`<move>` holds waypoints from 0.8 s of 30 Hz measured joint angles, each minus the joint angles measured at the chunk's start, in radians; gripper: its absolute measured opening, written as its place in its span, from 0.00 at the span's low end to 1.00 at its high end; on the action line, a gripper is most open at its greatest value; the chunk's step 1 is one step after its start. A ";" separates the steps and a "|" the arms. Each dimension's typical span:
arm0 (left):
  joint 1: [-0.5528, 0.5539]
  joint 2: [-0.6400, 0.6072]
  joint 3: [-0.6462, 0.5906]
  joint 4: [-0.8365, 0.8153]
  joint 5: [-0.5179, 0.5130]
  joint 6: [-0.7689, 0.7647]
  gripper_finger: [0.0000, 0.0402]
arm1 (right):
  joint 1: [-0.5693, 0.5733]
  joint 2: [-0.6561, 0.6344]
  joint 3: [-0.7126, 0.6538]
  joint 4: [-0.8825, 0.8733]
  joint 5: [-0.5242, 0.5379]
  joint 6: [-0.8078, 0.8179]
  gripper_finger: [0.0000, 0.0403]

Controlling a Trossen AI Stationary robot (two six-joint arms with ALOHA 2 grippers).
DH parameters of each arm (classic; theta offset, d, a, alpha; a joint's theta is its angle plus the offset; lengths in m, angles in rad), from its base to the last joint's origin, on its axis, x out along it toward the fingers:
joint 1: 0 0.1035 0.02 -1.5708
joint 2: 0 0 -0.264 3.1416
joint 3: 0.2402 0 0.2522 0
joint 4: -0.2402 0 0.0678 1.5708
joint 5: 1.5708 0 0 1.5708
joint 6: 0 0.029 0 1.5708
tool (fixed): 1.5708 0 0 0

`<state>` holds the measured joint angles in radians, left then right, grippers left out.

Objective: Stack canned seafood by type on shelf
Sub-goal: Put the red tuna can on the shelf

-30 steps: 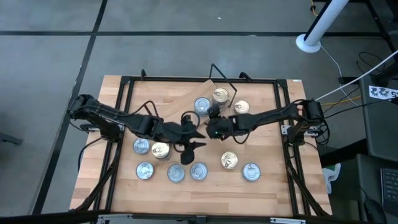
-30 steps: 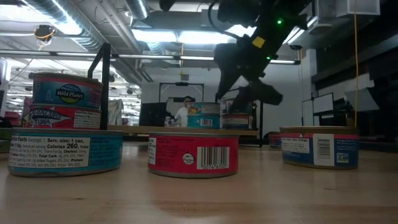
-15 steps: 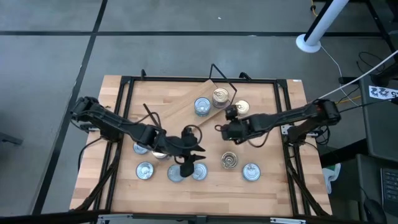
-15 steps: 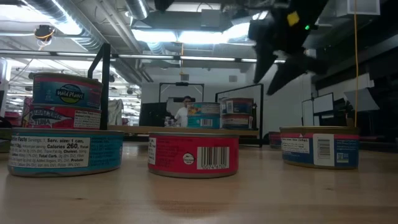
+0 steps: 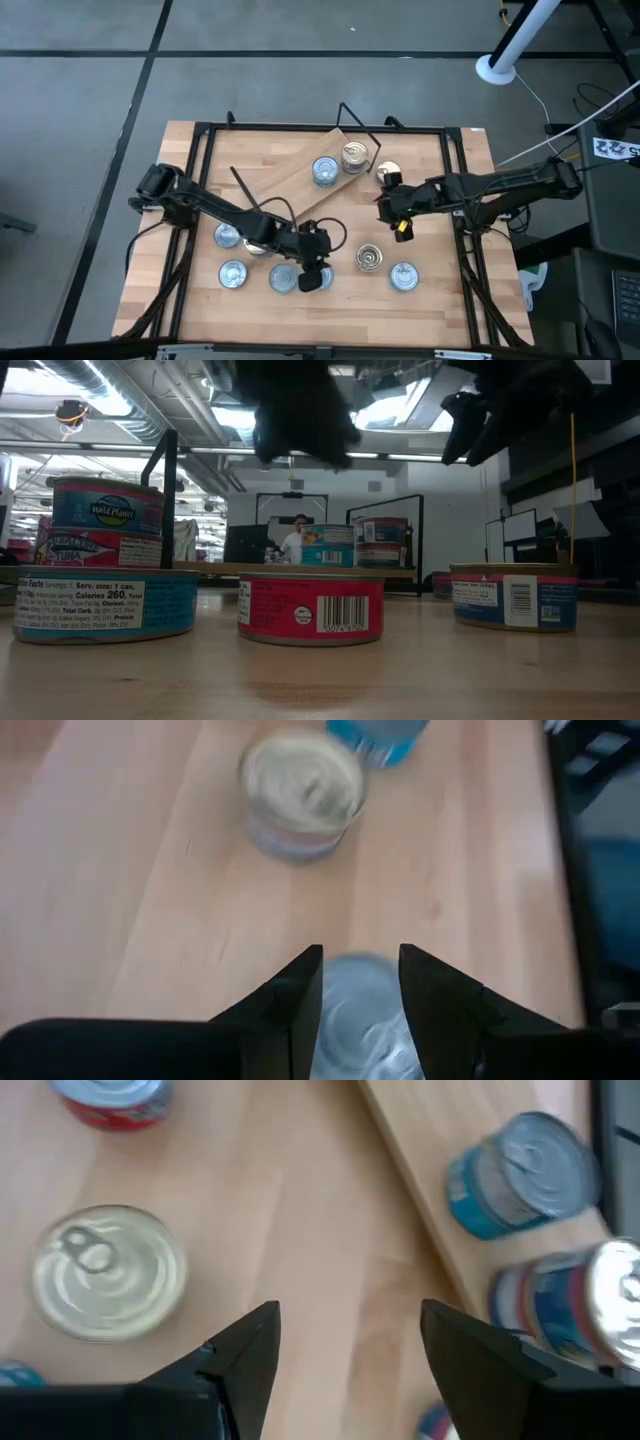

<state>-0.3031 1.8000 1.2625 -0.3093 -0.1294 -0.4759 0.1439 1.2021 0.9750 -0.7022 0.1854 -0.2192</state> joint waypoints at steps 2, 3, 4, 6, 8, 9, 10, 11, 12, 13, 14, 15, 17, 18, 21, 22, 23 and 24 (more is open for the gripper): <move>0.009 0.021 0.000 -0.028 0.009 0.001 0.32 | 0.000 0.000 -0.021 0.032 -0.033 0.006 0.60; 0.012 0.033 0.000 -0.037 0.020 0.002 0.32 | 0.000 0.002 -0.031 0.043 -0.047 0.006 0.60; 0.016 0.041 0.000 -0.044 0.031 0.002 0.32 | 0.000 0.008 -0.041 0.053 -0.049 0.006 0.60; 0.020 0.057 0.000 -0.053 0.057 0.003 0.32 | 0.000 0.014 -0.063 0.073 -0.051 0.006 0.60; 0.024 0.070 0.000 -0.051 0.076 0.003 0.32 | 0.000 0.015 -0.082 0.084 -0.051 0.006 0.60; 0.024 0.078 0.000 -0.054 0.078 0.003 0.32 | 0.000 0.018 -0.090 0.097 -0.051 0.006 0.60; 0.025 0.086 0.000 -0.056 0.079 0.003 0.32 | 0.000 0.020 -0.098 0.108 -0.051 0.006 0.60; 0.027 0.095 0.000 -0.055 0.081 0.003 0.32 | 0.000 0.021 -0.109 0.115 -0.051 0.006 0.60; 0.028 0.099 0.000 -0.059 0.081 0.003 0.32 | 0.000 0.021 -0.118 0.122 -0.051 0.006 0.60; 0.031 0.102 -0.001 -0.069 0.083 0.003 0.32 | 0.000 0.020 -0.129 0.155 -0.055 0.006 0.60; 0.036 0.107 -0.001 -0.072 0.090 0.003 0.32 | 0.000 0.020 -0.141 0.187 -0.064 0.006 0.60; 0.040 0.108 -0.001 -0.072 0.099 0.003 0.32 | 0.000 0.020 -0.151 0.202 -0.073 0.006 0.60; 0.045 0.109 -0.001 -0.088 0.107 0.003 0.32 | 0.000 0.020 -0.163 0.213 -0.084 0.006 0.60; 0.049 0.110 -0.001 -0.091 0.107 0.003 0.32 | 0.000 0.022 -0.166 0.234 -0.091 0.006 0.60; 0.057 0.109 -0.001 -0.105 0.110 0.003 0.32 | 0.000 0.025 -0.170 0.246 -0.100 0.006 0.60; 0.060 0.109 -0.001 -0.105 0.114 0.003 0.32 | 0.000 0.026 -0.170 0.251 -0.100 0.006 0.60; 0.062 0.110 -0.001 -0.103 0.123 0.003 0.32 | 0.000 0.026 -0.170 0.257 -0.100 0.006 0.60; 0.062 0.109 -0.001 -0.103 0.133 0.003 0.32 | 0.000 0.026 -0.170 0.263 -0.100 0.006 0.60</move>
<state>-0.2407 1.9093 1.2617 -0.4127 0.0040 -0.4725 0.1436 1.2278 0.8051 -0.4388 0.0853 -0.2131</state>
